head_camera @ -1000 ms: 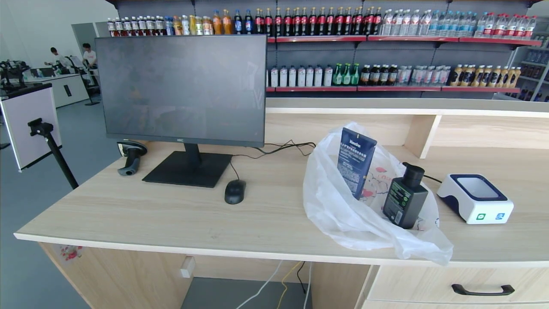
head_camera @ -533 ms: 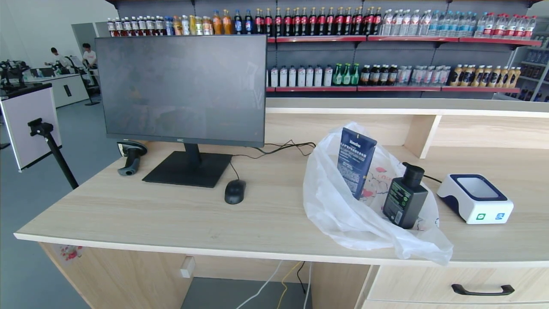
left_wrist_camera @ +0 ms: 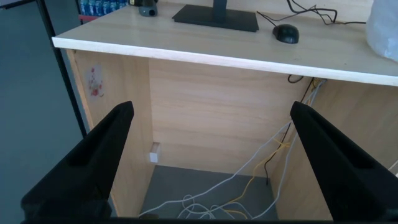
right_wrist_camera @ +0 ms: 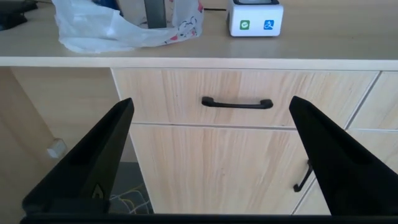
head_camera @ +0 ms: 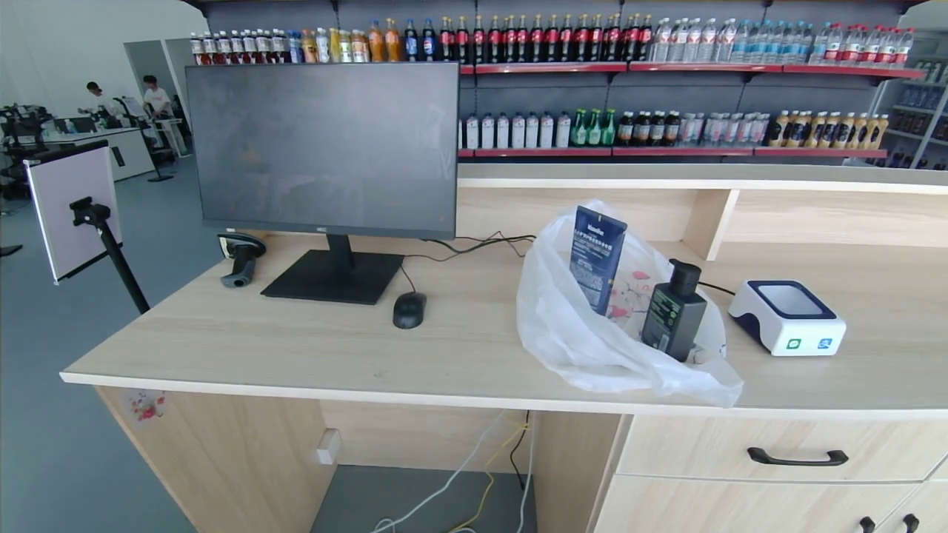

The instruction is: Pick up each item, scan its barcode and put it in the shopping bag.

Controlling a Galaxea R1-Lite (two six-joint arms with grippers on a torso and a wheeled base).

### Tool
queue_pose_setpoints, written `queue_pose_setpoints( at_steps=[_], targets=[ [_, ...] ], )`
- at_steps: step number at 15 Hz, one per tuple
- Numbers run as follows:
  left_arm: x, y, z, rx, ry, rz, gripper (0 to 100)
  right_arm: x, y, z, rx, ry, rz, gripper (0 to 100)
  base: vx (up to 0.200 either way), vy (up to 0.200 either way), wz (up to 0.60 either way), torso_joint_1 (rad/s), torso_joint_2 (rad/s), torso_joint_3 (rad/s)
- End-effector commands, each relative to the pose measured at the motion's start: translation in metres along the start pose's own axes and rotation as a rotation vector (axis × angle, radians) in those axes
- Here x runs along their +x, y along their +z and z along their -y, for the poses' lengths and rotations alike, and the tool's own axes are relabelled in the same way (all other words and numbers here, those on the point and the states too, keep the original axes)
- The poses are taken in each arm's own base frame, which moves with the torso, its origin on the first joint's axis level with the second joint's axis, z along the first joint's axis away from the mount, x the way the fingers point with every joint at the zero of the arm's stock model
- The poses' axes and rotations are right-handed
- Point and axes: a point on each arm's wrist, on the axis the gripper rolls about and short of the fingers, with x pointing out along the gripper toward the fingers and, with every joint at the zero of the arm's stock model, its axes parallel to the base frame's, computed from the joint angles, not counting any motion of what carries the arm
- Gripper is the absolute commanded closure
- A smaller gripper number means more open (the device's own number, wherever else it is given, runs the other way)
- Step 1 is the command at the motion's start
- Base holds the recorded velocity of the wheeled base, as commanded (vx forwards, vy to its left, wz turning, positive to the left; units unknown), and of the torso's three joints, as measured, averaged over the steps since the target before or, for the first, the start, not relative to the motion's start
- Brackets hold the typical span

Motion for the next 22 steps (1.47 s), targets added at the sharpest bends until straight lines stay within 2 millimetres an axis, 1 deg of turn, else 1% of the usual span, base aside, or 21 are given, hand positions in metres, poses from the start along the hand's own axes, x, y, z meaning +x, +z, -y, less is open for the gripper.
queue_pose_setpoints(
  at_steps=[1,3,8,11,22],
  targets=[
    [0.0000,0.0000,0.0000,-0.001,0.001,0.000,0,0.0000,-0.0001,0.0000,-0.001,0.000,0.000,0,0.000,0.000,0.00,0.000,0.00,0.000],
    [0.0000,0.0000,0.0000,-0.001,0.001,0.000,0,-0.0001,0.0003,0.0000,-0.001,0.000,0.002,0,0.000,0.000,0.00,0.000,0.00,0.000],
    [0.0000,0.0000,0.0000,-0.001,0.001,0.000,0,0.0000,-0.0001,0.0000,0.001,0.000,0.000,0,0.000,0.000,-0.60,0.001,0.00,0.001],
    [0.0000,-0.0002,0.0000,0.001,0.001,-0.001,0,0.0000,-0.0001,0.0000,0.001,0.000,0.000,0,0.000,0.000,0.00,0.000,0.00,0.000],
    [0.0000,0.0000,0.0000,0.001,0.001,0.000,0,0.0000,-0.0001,0.0000,0.001,0.000,0.000,0,0.000,-0.200,0.00,0.004,0.00,0.004]
  ],
)
